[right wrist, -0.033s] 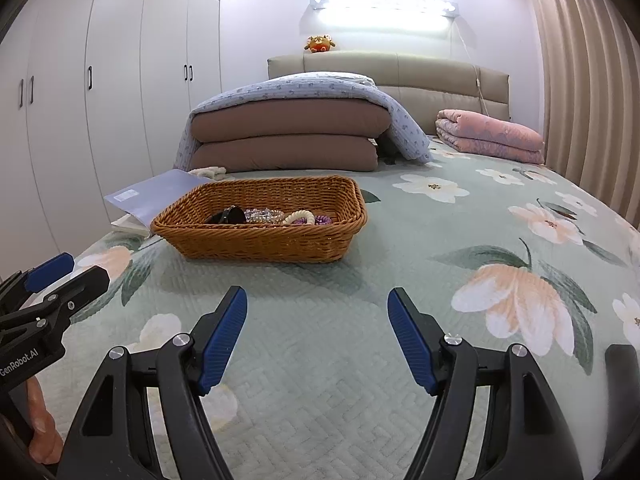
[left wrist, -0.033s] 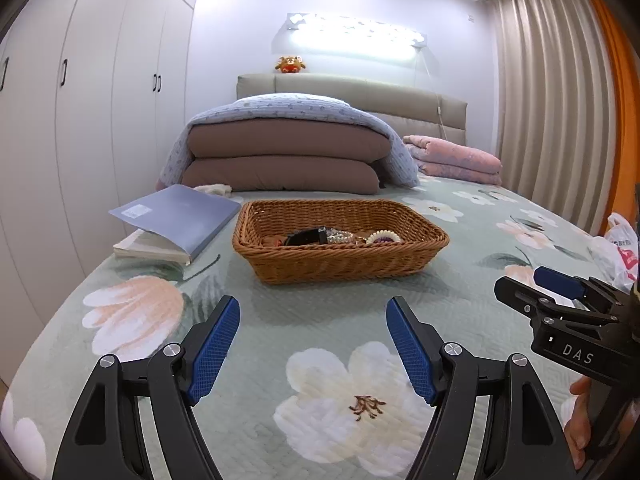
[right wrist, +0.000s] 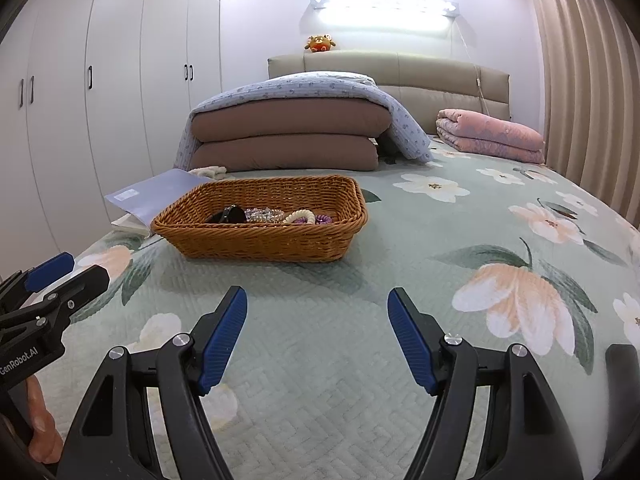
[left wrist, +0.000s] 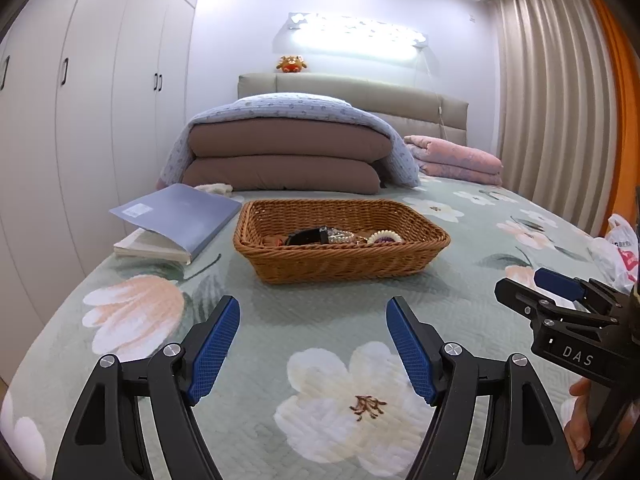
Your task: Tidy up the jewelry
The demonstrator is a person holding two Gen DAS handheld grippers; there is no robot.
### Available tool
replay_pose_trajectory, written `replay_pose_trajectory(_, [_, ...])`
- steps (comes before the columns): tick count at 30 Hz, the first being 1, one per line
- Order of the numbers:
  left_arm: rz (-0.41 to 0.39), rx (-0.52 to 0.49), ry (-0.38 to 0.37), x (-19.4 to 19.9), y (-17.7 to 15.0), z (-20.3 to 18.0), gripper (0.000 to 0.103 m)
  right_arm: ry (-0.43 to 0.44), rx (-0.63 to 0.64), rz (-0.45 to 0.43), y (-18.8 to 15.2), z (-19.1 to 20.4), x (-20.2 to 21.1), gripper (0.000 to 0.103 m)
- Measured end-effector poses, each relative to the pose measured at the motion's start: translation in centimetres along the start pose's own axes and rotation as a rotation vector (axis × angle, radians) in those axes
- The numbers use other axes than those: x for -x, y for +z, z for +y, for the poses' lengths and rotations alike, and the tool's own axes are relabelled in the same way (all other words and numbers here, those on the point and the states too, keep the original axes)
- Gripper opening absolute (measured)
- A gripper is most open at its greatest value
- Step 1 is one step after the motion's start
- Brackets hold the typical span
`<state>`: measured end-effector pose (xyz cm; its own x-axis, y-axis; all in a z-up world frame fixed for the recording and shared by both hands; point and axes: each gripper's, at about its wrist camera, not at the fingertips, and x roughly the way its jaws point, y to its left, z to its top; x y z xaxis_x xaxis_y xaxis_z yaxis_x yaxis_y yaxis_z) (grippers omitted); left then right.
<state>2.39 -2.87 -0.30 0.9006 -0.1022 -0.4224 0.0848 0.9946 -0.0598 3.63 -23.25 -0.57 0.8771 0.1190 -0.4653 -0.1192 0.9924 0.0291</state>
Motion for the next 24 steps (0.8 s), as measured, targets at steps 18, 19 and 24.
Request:
replay_pose_trajectory(18, [0.012, 0.012, -0.006, -0.24, 0.0, 0.03, 0.077, 0.002, -0.001, 0.004, -0.17, 0.04, -0.12, 0.078])
replay_pose_trajectory(19, [0.012, 0.01, -0.006, -0.25, 0.0, -0.02, 0.077, 0.003, -0.001, 0.004, -0.17, 0.03, -0.11, 0.078])
replay_pose_trajectory(24, [0.014, 0.006, -0.008, -0.27, 0.04, -0.05, 0.077, 0.005, -0.001, 0.009, -0.25, 0.12, -0.18, 0.078])
